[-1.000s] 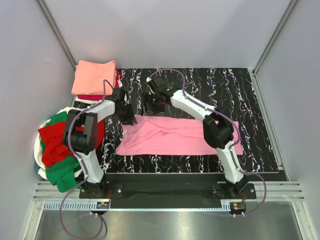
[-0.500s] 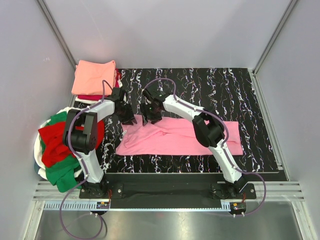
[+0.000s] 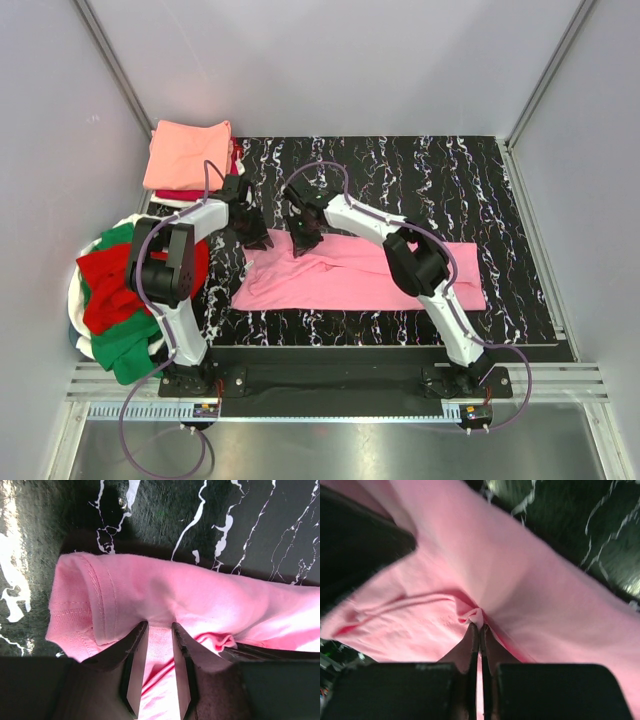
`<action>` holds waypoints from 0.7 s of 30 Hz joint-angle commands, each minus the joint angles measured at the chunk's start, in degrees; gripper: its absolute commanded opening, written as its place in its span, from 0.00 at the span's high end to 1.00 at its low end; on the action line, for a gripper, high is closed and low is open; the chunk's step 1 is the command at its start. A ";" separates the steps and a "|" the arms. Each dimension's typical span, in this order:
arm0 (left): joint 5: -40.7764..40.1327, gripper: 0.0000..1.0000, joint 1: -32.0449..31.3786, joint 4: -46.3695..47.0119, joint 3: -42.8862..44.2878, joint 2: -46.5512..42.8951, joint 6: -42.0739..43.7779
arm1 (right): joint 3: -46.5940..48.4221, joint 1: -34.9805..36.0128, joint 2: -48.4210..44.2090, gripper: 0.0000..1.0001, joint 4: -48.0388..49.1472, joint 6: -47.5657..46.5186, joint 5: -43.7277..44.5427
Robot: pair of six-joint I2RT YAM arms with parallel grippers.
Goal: Fold and stack the t-shirts
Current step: Fold the tshirt
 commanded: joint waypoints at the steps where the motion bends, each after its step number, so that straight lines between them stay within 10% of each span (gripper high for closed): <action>1: -3.71 0.68 0.92 -0.73 0.81 2.47 0.91 | -3.75 1.37 -6.91 1.00 0.62 -2.10 1.51; 15: -4.51 0.69 1.28 -1.70 1.60 2.90 0.21 | -28.35 3.30 -27.48 0.93 3.62 -12.55 -12.72; 18: -4.86 0.69 1.28 -2.23 1.95 2.82 0.20 | -32.23 3.48 -29.50 0.79 2.47 -13.44 -13.78; 21: -5.47 0.69 1.28 -2.93 2.56 3.08 0.55 | -34.77 3.48 -32.05 0.40 0.97 -14.14 -13.25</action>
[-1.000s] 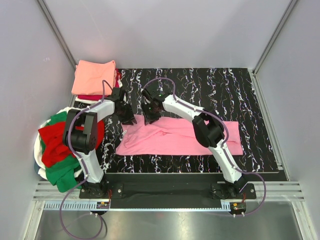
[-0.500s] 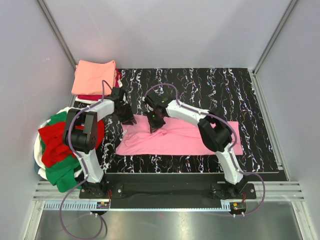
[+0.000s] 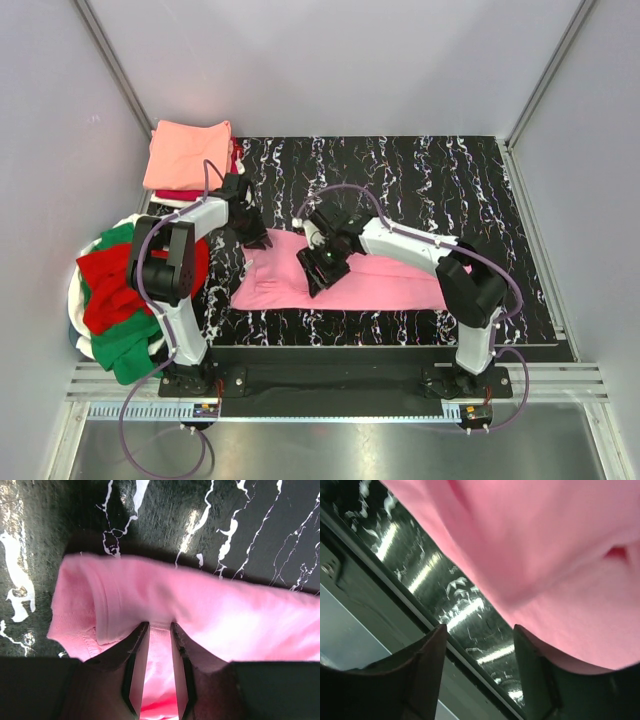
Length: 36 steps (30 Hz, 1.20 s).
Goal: Fold and stack the t-shirts
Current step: Fold the tshirt
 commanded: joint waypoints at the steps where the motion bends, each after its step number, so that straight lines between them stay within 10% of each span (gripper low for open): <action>1: -5.67 0.69 0.90 -1.44 1.40 2.14 0.99 | -2.30 0.57 -5.34 0.36 -2.72 -2.77 -2.52; 17: -7.95 0.71 0.55 -4.96 1.68 -2.68 2.57 | 7.99 -0.56 -1.83 0.38 2.90 10.58 12.68; 27: -20.25 0.51 -10.33 -10.23 -5.26 -18.86 0.64 | 3.51 -18.31 -0.08 0.41 -2.81 10.67 11.63; 36: -9.81 0.53 -16.41 -1.36 -17.75 -19.93 -6.13 | -5.90 -23.25 2.29 0.44 -1.58 9.70 12.25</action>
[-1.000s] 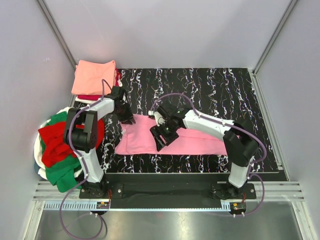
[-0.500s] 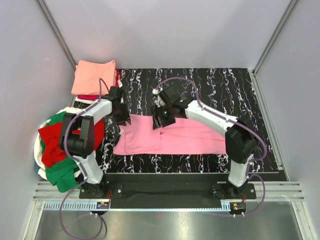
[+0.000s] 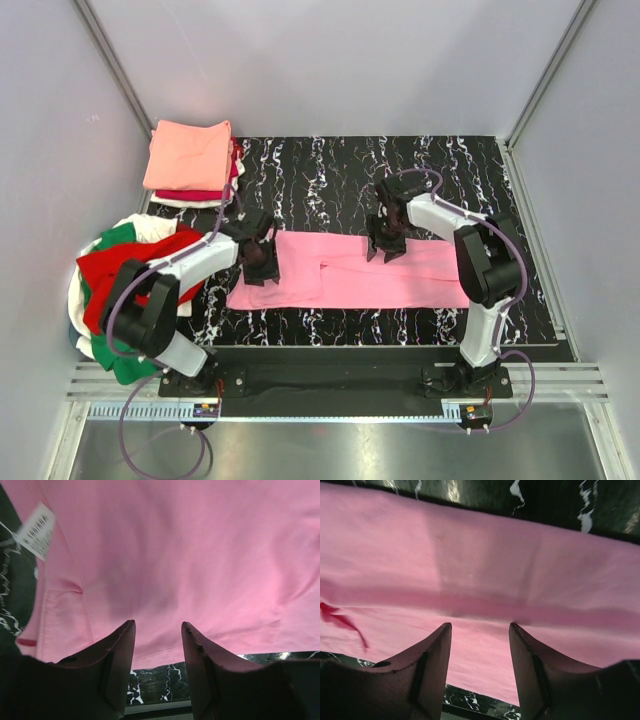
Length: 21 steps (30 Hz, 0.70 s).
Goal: Fold and stack the t-shirts
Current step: Fold the tshirt
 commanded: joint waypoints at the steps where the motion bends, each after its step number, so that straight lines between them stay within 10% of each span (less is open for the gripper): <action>1: 3.53 0.54 -1.17 5.48 -1.58 3.43 -3.02 | -2.65 1.12 1.24 0.44 0.12 -0.20 -0.80; 9: 1.86 0.55 -0.04 0.41 14.83 20.72 0.75 | -9.85 1.21 -2.79 0.45 0.83 6.63 -3.78; 15: 4.58 0.58 1.02 -13.44 55.21 48.46 5.93 | -8.93 12.26 -5.79 0.44 5.48 20.70 -14.40; 19: 13.10 0.55 1.54 -22.98 103.41 67.33 9.63 | -2.49 18.70 -7.71 0.40 6.90 23.80 -20.58; 21: 18.37 0.52 2.42 -13.84 100.50 62.66 8.32 | 0.31 18.44 -10.16 0.36 3.75 21.36 -18.75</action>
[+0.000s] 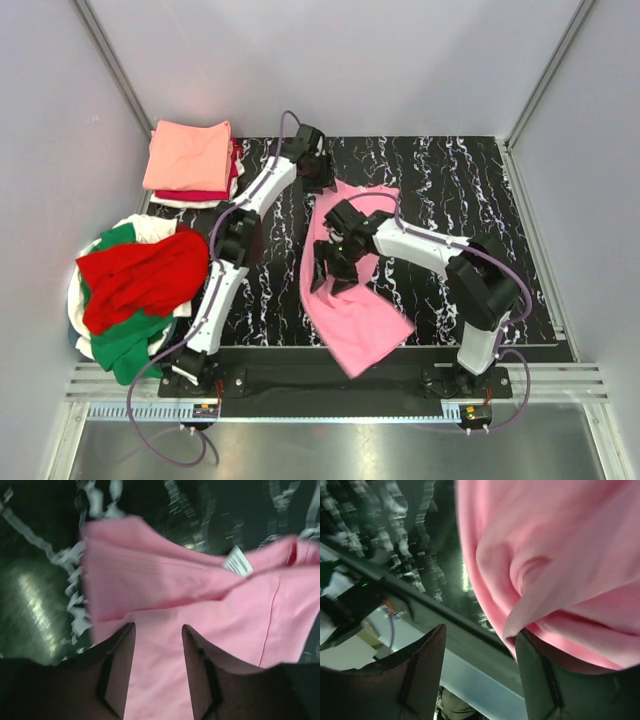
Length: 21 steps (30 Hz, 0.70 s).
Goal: Fold and stack the t-shirts
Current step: Fold the tshirt
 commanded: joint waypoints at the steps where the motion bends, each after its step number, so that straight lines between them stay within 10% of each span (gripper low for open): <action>1: 10.05 0.46 1.88 5.71 -6.27 -7.88 0.15 | 9.95 -0.77 -5.91 0.35 -6.56 0.56 -2.46; 7: 7.78 0.10 2.50 8.78 -12.32 -22.16 3.11 | 23.26 -4.81 -2.67 0.33 -20.49 -7.63 11.69; 21: 0.93 0.09 5.58 10.68 -51.02 -55.81 4.09 | 36.67 -15.45 20.69 0.36 -21.99 -12.81 16.36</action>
